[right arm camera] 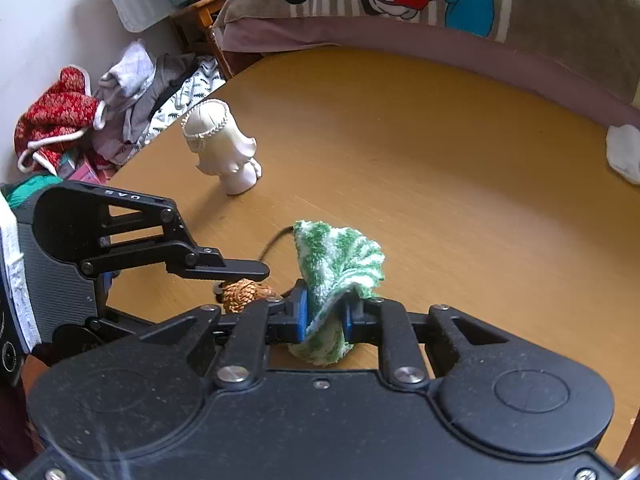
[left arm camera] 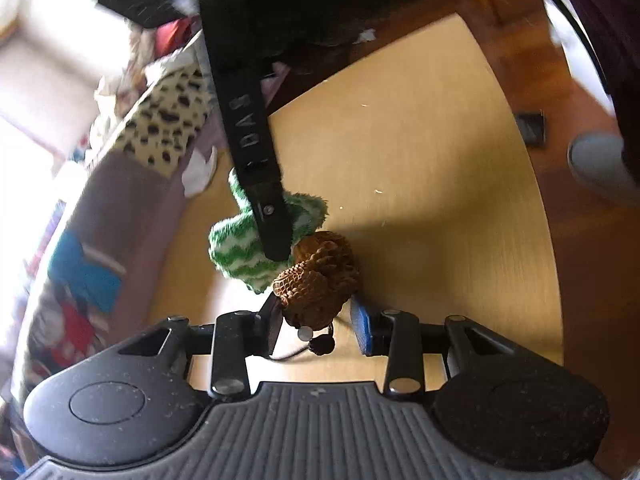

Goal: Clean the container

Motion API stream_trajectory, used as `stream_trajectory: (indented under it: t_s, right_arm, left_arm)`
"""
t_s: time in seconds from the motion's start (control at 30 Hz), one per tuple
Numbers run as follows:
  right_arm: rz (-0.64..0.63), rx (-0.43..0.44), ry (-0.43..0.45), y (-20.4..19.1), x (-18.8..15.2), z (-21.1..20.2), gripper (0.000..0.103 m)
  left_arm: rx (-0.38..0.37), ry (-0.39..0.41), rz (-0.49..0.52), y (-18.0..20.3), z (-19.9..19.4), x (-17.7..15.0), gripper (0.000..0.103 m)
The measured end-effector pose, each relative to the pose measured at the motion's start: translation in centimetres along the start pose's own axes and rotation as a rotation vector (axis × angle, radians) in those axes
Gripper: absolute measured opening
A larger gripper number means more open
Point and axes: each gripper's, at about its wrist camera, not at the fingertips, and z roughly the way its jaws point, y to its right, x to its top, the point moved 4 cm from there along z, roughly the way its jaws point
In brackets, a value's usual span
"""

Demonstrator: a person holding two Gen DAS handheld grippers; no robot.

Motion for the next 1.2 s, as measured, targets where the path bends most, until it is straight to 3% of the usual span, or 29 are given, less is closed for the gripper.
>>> stream_trajectory:
  t_s: [0.33, 0.7, 1.0, 1.07, 1.2]
  right_arm:
    - [-0.007, -0.002, -0.002, -0.1, -0.2, -0.2, 0.016]
    - [-0.012, 0.01, -0.014, -0.1, -0.6, -0.3, 0.016]
    - [-0.015, 0.019, -0.018, -0.1, -0.8, -0.2, 0.016]
    - [-0.016, 0.021, -0.019, -0.2, -0.8, -0.2, 0.016]
    - [-0.005, 0.003, 0.006, 0.2, -0.5, -0.7, 0.016]
  left_arm:
    - [-0.18, 0.034, -0.397, -3.3, 0.1, -1.0, 0.035]
    - [-0.323, 0.046, -0.658, -4.8, 0.0, -2.5, 0.035]
    - [-0.389, 0.082, -0.813, -5.1, -0.7, -3.2, 0.035]
    - [-0.377, 0.08, -0.815, -5.1, -0.6, -3.2, 0.033]
    - [-0.212, 0.054, -0.599, -4.1, -0.8, -2.2, 0.03]
